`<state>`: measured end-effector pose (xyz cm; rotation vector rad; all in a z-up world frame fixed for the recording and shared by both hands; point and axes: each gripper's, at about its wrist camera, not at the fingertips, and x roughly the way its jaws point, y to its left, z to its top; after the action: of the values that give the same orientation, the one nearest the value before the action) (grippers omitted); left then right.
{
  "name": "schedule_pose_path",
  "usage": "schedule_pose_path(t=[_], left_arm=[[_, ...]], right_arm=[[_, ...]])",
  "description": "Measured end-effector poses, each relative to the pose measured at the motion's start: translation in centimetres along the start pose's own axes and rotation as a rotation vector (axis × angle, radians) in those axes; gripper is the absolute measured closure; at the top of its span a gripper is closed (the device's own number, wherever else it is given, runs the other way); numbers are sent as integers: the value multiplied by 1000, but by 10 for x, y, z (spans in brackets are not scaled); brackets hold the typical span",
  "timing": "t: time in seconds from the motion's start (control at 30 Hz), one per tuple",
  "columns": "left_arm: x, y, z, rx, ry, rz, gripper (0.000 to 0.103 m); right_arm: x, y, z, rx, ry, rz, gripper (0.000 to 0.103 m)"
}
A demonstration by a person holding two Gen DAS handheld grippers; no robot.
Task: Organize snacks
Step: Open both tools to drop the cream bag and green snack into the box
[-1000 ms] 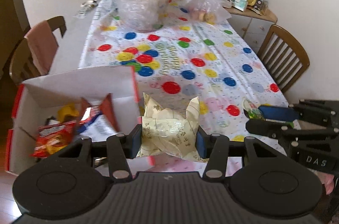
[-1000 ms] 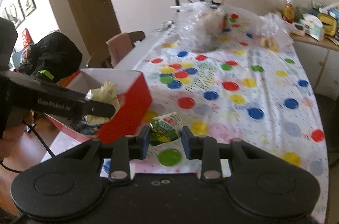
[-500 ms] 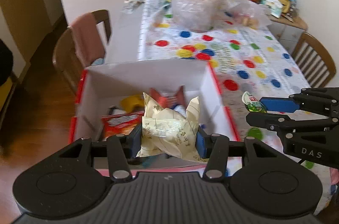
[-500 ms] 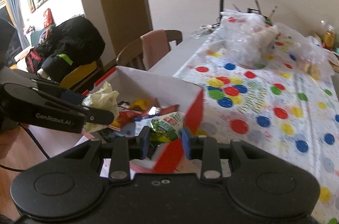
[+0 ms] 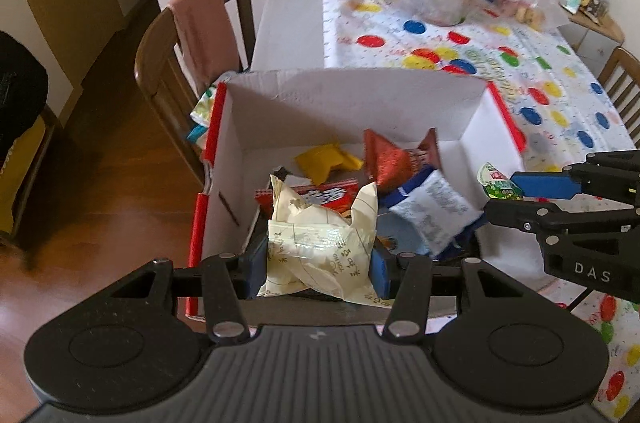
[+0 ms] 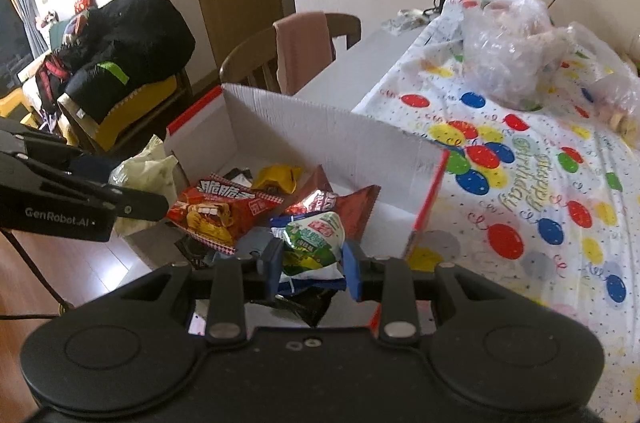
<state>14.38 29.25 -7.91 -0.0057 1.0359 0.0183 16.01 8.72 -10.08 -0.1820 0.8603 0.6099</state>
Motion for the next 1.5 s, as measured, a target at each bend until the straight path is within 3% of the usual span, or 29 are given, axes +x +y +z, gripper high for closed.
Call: schedule_pose_path(t=[0.33,0.6,0.9,1.37,1.5], left_arm=[[27,13,-1,-6,36,21,53],[36,0,-4,53,29,23,52],[43,-5,-12,46,39,39,50],[21,-6,-19,9,-23,-2,39],[8,-6,-20,-8,-55,-18,34]], right_arm=[[38,9,11,-13,48,15,72],[61,15,13,-29,79,22,72],[69,20,2,-55,109,8,70],[49,9,-2,18,66,20,54],[33,8,-2,38,28,30,40]])
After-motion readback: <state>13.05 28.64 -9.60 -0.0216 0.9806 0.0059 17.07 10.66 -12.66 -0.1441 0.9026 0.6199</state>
